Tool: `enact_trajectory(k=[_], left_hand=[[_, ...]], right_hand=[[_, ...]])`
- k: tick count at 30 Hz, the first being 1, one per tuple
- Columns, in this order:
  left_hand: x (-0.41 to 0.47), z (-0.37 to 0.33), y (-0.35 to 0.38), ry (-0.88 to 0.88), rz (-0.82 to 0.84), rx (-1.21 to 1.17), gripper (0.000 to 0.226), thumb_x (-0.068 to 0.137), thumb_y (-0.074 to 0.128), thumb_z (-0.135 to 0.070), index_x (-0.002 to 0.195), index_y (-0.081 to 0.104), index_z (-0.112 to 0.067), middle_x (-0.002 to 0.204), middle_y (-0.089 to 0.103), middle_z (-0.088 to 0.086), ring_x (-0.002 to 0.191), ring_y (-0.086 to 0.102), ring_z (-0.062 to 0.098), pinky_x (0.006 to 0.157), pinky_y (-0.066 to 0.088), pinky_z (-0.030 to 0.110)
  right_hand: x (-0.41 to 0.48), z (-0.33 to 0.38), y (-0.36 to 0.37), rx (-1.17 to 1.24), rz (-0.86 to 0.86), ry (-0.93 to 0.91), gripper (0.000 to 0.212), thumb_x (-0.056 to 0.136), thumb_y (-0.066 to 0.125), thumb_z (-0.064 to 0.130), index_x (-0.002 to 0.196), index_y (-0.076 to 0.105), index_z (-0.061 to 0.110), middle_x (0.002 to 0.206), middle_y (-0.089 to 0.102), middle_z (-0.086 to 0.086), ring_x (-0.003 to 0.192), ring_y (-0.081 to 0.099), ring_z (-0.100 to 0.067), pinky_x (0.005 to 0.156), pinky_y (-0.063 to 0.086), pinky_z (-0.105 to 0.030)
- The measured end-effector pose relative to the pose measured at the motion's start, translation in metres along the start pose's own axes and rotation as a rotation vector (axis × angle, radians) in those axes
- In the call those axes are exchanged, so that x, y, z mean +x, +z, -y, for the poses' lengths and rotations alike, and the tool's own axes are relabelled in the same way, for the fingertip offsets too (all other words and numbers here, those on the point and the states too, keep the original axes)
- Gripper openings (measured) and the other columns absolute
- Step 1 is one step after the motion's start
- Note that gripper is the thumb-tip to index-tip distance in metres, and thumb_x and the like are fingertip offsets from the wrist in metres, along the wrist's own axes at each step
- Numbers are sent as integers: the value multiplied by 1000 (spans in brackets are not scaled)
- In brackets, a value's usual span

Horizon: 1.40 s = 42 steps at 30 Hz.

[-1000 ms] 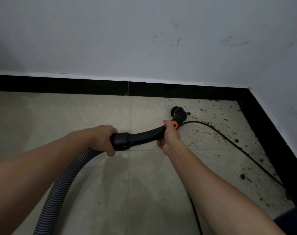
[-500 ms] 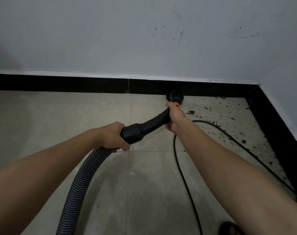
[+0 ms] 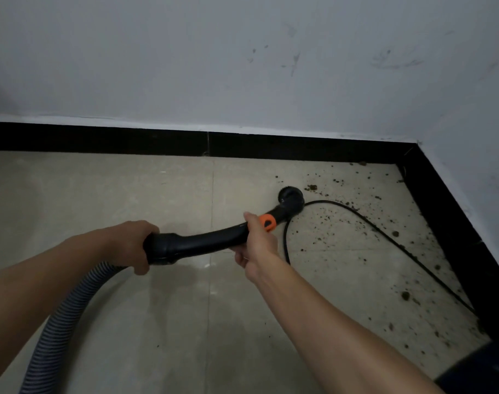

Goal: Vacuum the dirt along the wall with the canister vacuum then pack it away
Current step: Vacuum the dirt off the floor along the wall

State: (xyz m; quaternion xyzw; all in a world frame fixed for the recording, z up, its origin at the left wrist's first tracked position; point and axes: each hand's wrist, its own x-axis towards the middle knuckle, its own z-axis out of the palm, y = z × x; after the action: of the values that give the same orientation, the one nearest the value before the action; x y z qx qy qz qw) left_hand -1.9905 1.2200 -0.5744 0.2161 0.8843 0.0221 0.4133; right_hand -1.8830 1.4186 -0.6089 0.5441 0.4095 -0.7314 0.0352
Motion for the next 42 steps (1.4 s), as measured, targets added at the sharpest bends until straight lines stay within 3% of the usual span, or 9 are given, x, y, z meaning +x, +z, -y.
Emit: enact_trajectory(k=[6,10,14,20,26,29,35,39,42], left_hand=[[8,-17,11,148,-161,11,44,71,79,-27,103,50,-24,97,59,-2,87,58,15,69,47,25],[11,-29,13,181,-207,-24,51,73,78,-44,108,47,-26,94,60,-5,84,60,14,75,52,31],[6,-20,9,138,-177,-19,46,72,79,-35,104,50,-23,92,57,-5,85,58,15,69,45,25],[-11,23,16,18,-28,-41,47,63,82,-26,103,57,-27,93,63,-9,82,60,6,62,44,17],[-13,10,20,59,55,72,49,67,81,-23,109,56,-24,102,62,-4,94,61,14,75,51,23],[-6,-6,20,103,31,100,47,65,80,-24,106,56,-24,98,61,-4,90,61,14,72,49,24],[-13,-5,14,76,-138,131,45,68,79,-29,101,49,-25,94,59,-3,86,59,15,67,45,24],[-27,39,33,17,-218,413,47,69,73,-33,102,40,-34,90,54,-9,81,56,11,53,36,23],[-36,84,47,-53,-167,519,38,71,69,-30,95,41,-41,89,55,-13,83,56,8,58,41,22]], right_hand=[[19,36,11,-10,-70,-62,35,90,64,39,109,55,12,100,63,-8,90,60,-21,59,48,-28],[29,59,25,-83,-70,-97,43,88,66,38,119,54,11,106,68,-11,92,64,-23,52,44,-28],[27,60,42,-128,-12,-91,43,89,65,35,122,52,11,96,63,-8,78,60,-18,50,43,-28],[12,27,73,-242,81,-49,43,89,65,39,122,51,13,99,61,-7,83,58,-19,53,45,-28],[5,-1,33,-119,17,-31,35,90,66,41,105,55,12,92,62,-6,81,60,-19,55,47,-27],[6,6,15,-91,-23,-66,30,90,65,41,96,55,13,93,62,-7,83,58,-19,56,47,-27],[2,25,46,-76,25,-57,42,90,65,40,118,54,12,105,66,-9,88,62,-21,54,45,-29],[-23,-28,64,16,35,36,30,89,64,43,96,57,15,94,63,-4,81,61,-18,58,51,-28],[-51,-86,68,102,99,165,27,86,69,41,87,58,17,88,64,-3,76,62,-18,51,50,-24]])
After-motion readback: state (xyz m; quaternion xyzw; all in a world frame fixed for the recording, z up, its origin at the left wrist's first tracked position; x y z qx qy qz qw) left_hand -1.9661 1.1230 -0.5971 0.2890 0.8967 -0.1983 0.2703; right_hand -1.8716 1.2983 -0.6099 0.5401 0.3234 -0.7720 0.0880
